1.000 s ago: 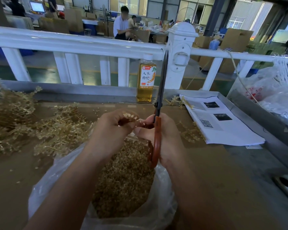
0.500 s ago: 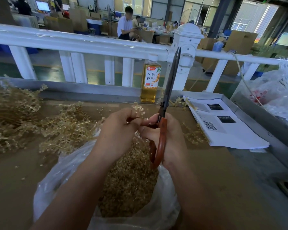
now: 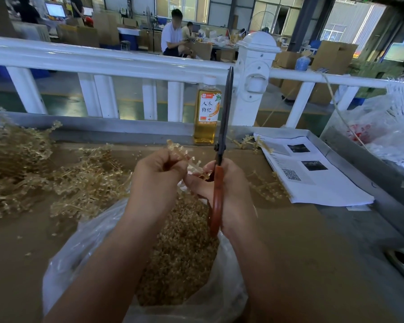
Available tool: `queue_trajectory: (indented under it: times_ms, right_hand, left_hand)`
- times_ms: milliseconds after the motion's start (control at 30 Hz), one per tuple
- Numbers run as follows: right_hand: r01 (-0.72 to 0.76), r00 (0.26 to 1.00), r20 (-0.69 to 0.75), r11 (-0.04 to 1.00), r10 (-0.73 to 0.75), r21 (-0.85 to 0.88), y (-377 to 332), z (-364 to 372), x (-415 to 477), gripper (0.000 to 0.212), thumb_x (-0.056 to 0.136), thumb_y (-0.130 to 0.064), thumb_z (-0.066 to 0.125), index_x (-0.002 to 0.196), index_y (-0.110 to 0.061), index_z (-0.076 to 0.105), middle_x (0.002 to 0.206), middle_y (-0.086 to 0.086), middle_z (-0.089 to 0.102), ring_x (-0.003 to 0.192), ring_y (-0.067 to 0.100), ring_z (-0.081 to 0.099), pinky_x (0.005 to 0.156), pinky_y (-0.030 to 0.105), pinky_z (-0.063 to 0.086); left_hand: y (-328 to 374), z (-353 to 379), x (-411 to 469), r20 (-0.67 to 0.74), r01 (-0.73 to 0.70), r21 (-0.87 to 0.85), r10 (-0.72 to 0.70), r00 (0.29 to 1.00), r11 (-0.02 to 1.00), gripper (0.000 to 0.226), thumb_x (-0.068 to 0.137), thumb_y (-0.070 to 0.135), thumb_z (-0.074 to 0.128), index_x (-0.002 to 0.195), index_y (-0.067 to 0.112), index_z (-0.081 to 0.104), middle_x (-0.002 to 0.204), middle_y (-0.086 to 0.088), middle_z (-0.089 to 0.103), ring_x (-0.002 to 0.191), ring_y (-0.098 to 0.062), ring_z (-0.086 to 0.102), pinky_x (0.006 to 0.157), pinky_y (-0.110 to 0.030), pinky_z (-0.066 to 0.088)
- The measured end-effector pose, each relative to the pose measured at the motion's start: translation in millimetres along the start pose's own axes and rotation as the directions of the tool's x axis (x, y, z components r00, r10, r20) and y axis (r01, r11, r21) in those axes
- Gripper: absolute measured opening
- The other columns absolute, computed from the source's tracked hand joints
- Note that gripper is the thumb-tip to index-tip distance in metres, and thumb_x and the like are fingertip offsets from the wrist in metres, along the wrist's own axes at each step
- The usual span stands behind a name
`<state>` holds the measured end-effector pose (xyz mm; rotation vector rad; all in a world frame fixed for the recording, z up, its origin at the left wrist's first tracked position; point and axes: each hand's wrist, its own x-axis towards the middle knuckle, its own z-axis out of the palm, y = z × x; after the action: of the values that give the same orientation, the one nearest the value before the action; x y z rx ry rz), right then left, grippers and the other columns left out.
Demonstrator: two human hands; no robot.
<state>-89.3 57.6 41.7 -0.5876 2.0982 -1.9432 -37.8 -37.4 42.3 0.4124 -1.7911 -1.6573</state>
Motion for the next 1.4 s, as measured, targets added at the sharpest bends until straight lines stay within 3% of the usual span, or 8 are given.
queue_trajectory:
  times_ms: [67,233,533,700,900,1067,1167,1400]
  right_hand:
    - [0.01,1.0,0.026,0.998,-0.011,0.059,-1,0,-2,0.029,0.071,-0.017,0.079,0.08,-0.012,0.052,0.072,-0.003,0.058,0.055,-0.004,0.061,0.051,0.012,0.047]
    - [-0.019,1.0,0.014,0.96,0.016,0.278,0,1,-5,0.016,0.082,-0.007,0.067,0.085,-0.004,0.051,0.079,0.008,0.065,0.063,0.006,0.069,0.051,0.015,0.05]
    - [0.064,0.998,-0.044,0.968,-0.055,0.244,0,-4,-2,0.025,0.074,0.004,0.072,0.08,-0.009,0.051,0.066,-0.004,0.065,0.058,0.001,0.064,0.051,0.01,0.048]
    - [0.061,0.998,0.001,0.991,-0.062,0.117,-3,-4,-4,0.027,0.073,-0.005,0.075,0.069,-0.018,0.052,0.062,-0.008,0.065,0.056,-0.002,0.063,0.051,0.012,0.049]
    - [-0.013,1.0,0.008,0.996,0.013,0.085,-2,2,-2,0.025,0.076,-0.007,0.073,0.074,-0.018,0.05,0.081,0.003,0.064,0.074,0.019,0.063,0.067,0.032,0.053]
    - [-0.031,0.999,0.021,0.99,0.028,0.139,0,3,-1,0.029,0.076,0.005,0.069,0.075,-0.015,0.049,0.07,-0.003,0.059,0.059,0.005,0.062,0.05,0.016,0.051]
    - [-0.033,0.999,0.021,0.98,0.029,0.196,2,5,-2,0.03,0.076,0.008,0.068,0.074,-0.015,0.048,0.068,-0.001,0.058,0.058,0.01,0.062,0.048,0.016,0.05]
    - [-0.019,1.0,-0.004,0.942,0.022,0.334,-1,1,-4,0.029,0.078,0.009,0.067,0.075,-0.01,0.045,0.054,-0.004,0.06,0.045,0.001,0.059,0.041,0.016,0.047]
  left_hand:
    - [2,-6,1,0.023,0.006,-0.011,-0.006,1.0,1.0,0.027,0.085,-0.003,0.057,0.064,0.013,0.063,0.061,0.004,0.058,0.063,-0.004,0.052,0.06,-0.014,0.044]
    - [6,-18,4,0.2,0.081,-0.016,-0.076,0.977,0.997,0.015,0.079,-0.002,0.062,0.069,0.007,0.069,0.063,-0.002,0.064,0.061,-0.008,0.057,0.06,-0.016,0.048]
    - [3,2,-3,0.041,0.097,-0.065,-0.095,0.995,0.993,0.015,0.084,0.005,0.062,0.071,0.011,0.068,0.066,-0.003,0.067,0.066,-0.01,0.06,0.063,-0.019,0.048]
    - [5,-3,1,0.021,0.134,-0.071,-0.133,0.991,0.988,0.023,0.088,0.003,0.056,0.068,0.009,0.066,0.067,-0.009,0.062,0.07,-0.021,0.056,0.078,-0.041,0.049]
    - [4,-8,3,0.0,0.064,0.147,-0.065,0.998,0.987,0.029,0.093,0.016,0.051,0.067,0.016,0.064,0.065,0.001,0.065,0.064,-0.009,0.056,0.066,-0.028,0.046]
    - [5,-3,1,-0.003,0.104,0.117,-0.104,0.995,0.988,0.023,0.093,0.015,0.052,0.075,0.017,0.066,0.075,-0.004,0.067,0.073,-0.014,0.06,0.073,-0.031,0.051]
    - [5,-3,1,-0.031,0.089,0.108,-0.086,0.996,0.99,0.009,0.089,0.014,0.057,0.081,0.018,0.057,0.075,0.001,0.063,0.064,-0.006,0.057,0.06,-0.02,0.046]
    - [5,-11,3,0.122,-0.032,0.047,0.026,0.992,0.998,0.033,0.084,-0.01,0.052,0.066,0.017,0.05,0.053,0.005,0.054,0.06,-0.013,0.049,0.061,-0.027,0.04]
